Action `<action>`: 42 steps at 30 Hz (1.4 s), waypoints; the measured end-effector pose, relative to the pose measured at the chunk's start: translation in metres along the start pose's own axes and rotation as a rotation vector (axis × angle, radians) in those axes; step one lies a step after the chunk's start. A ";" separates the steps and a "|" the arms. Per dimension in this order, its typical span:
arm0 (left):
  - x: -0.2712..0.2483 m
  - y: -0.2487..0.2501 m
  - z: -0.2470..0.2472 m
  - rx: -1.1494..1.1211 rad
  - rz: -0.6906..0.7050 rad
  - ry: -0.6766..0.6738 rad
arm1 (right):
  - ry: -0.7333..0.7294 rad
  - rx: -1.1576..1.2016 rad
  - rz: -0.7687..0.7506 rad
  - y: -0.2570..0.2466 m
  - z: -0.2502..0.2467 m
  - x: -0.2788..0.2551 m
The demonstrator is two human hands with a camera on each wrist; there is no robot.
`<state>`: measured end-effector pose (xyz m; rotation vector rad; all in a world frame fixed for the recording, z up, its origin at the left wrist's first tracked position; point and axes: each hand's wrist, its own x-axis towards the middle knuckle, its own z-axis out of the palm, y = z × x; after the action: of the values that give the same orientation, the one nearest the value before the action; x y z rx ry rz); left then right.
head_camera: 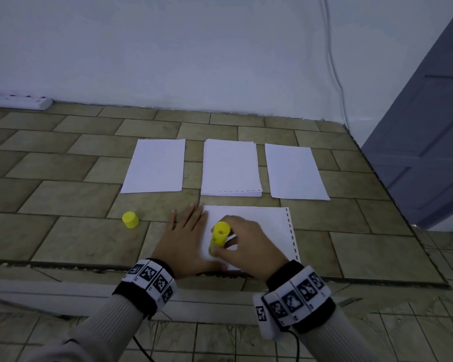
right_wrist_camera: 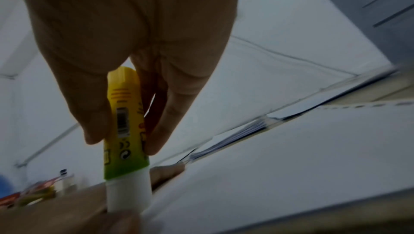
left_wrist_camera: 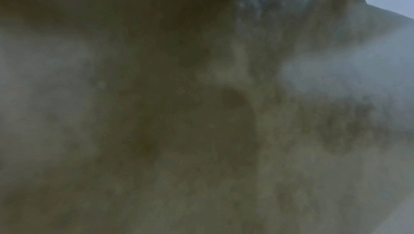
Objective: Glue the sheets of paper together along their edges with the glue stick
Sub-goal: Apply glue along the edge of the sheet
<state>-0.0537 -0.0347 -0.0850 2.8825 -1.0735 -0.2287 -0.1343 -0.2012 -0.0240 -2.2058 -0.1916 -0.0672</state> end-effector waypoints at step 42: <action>-0.002 0.002 -0.004 0.002 -0.028 -0.064 | 0.068 0.024 -0.088 0.033 -0.056 -0.037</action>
<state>-0.0558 -0.0350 -0.0804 2.9127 -1.0435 -0.3230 -0.1641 -0.2696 -0.0211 -2.1672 -0.2502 -0.1874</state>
